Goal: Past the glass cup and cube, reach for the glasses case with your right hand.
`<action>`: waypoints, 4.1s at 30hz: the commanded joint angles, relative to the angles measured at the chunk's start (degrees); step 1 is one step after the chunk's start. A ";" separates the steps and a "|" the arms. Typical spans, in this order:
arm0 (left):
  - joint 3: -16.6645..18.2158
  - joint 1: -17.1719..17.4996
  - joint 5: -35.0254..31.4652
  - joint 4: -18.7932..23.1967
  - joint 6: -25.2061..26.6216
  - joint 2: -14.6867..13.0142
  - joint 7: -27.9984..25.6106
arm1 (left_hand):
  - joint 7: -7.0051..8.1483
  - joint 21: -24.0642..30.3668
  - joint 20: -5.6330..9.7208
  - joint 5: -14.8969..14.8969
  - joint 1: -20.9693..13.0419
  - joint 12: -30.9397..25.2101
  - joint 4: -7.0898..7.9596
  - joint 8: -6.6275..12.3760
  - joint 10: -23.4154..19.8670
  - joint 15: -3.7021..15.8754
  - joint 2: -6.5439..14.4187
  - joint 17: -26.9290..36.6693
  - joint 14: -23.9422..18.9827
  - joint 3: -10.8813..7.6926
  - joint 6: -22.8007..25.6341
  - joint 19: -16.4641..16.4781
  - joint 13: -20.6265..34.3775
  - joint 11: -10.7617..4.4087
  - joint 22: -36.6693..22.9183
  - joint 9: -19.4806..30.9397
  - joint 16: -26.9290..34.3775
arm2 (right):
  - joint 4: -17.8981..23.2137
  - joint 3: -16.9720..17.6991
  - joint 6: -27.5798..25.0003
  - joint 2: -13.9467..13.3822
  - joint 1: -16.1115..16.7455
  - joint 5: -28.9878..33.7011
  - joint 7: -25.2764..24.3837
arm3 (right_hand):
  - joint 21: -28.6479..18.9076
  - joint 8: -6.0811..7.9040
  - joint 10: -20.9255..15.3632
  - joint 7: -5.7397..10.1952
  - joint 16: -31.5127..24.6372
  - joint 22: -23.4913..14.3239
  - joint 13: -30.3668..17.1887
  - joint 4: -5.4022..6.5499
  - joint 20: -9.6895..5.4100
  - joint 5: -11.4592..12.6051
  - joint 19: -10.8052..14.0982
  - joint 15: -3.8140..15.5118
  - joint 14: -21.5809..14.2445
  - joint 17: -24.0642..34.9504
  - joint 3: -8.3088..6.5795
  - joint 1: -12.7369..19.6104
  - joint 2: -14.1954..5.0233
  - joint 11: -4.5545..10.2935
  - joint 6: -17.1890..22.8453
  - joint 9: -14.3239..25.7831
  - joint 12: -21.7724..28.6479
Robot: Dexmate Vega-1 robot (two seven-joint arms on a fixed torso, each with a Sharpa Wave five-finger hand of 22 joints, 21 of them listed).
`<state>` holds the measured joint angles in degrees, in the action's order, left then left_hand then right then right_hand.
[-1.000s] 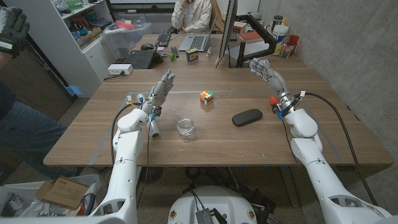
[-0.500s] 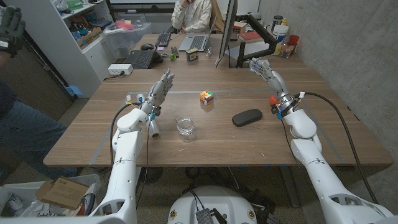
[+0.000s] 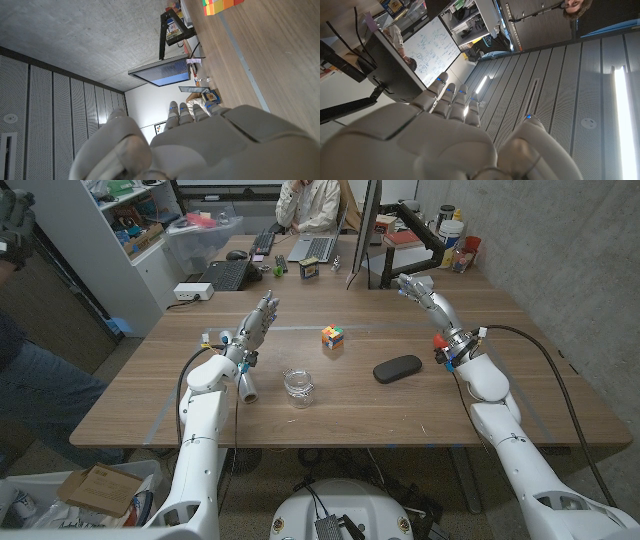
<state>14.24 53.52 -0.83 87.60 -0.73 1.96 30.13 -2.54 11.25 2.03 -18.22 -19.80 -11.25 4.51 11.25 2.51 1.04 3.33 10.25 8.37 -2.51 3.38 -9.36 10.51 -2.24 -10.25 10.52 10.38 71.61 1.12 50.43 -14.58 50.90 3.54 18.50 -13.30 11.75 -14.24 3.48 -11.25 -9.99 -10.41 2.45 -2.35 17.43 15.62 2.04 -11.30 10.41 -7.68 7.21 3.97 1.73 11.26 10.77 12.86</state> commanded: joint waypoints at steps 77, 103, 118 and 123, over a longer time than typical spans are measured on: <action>-0.67 -2.18 -1.94 -2.04 0.44 0.03 -0.28 | 0.00 0.46 -0.32 0.50 -0.67 -0.21 0.06 0.08 0.24 -0.01 0.98 0.24 0.54 1.06 0.46 -2.33 0.21 -0.24 -0.30 0.09 0.35 | 0.53 -4.74 7.65 -9.59 -2.61 29.66 -25.01 | 1.14 -0.53 -2.35 2.83 0.46 -0.33 -0.26 -0.95 -2.94 3.05 1.91 3.22 -1.87 0.10 0.85 1.55 0.14 2.54 -0.48 0.13 0.25; -0.03 -1.78 -0.96 -1.37 0.94 0.25 -0.16 | -0.07 0.45 -0.19 0.62 -0.79 -0.26 0.09 0.08 0.14 -0.17 1.11 0.25 0.49 1.31 0.48 -2.38 0.21 0.15 -0.30 0.10 0.36 | 4.22 -7.54 4.13 -13.77 -1.95 36.10 -29.42 | 1.65 -0.69 -1.96 2.91 0.65 -0.37 -0.30 -0.94 -2.59 3.67 1.12 2.64 -1.22 0.16 0.93 1.70 -0.33 2.73 -1.29 0.16 -0.04; 0.08 -1.57 -0.83 -1.06 1.11 -0.06 -0.13 | -0.08 0.44 -0.31 0.67 -0.84 -0.25 0.10 0.08 0.17 -0.17 1.17 0.25 0.51 1.41 0.49 -2.41 0.21 0.03 -0.30 0.10 0.35 | 5.28 -9.38 2.18 -15.04 -2.01 37.81 -31.09 | 1.79 -0.57 -1.94 2.87 0.63 -0.38 -0.32 -0.95 -2.43 3.96 0.93 2.52 -1.16 0.17 0.95 1.82 -0.62 2.66 -1.23 0.18 -0.10; 0.02 -1.62 -0.89 -1.27 1.09 -0.11 -0.12 | 0.00 0.43 -0.51 0.70 -0.86 -0.21 0.11 0.07 0.28 -0.57 1.20 0.25 0.62 1.46 0.48 -2.46 0.21 0.19 -0.30 0.10 0.31 | 5.71 -9.90 1.39 -15.66 -2.00 39.31 -32.24 | 1.85 -0.41 -1.81 3.35 0.63 -0.39 -0.32 -0.98 -2.38 4.10 0.84 2.44 -1.12 0.17 0.95 1.93 -0.77 2.63 -0.92 0.18 -0.18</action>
<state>14.26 51.86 -1.74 86.44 0.29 2.00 29.92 -2.54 11.48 1.74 -17.58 -20.56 -11.25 4.50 11.25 2.51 0.91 4.09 10.25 8.50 -1.57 3.38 -9.65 10.51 -2.24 -10.25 10.52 10.38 76.34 -7.54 53.47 -29.04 48.86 40.48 -11.87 -11.63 11.37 -15.95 6.34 -10.80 -10.28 -10.53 1.59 -2.36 21.21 16.61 2.37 -12.78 10.41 -6.81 8.66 3.74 4.30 10.01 10.77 12.85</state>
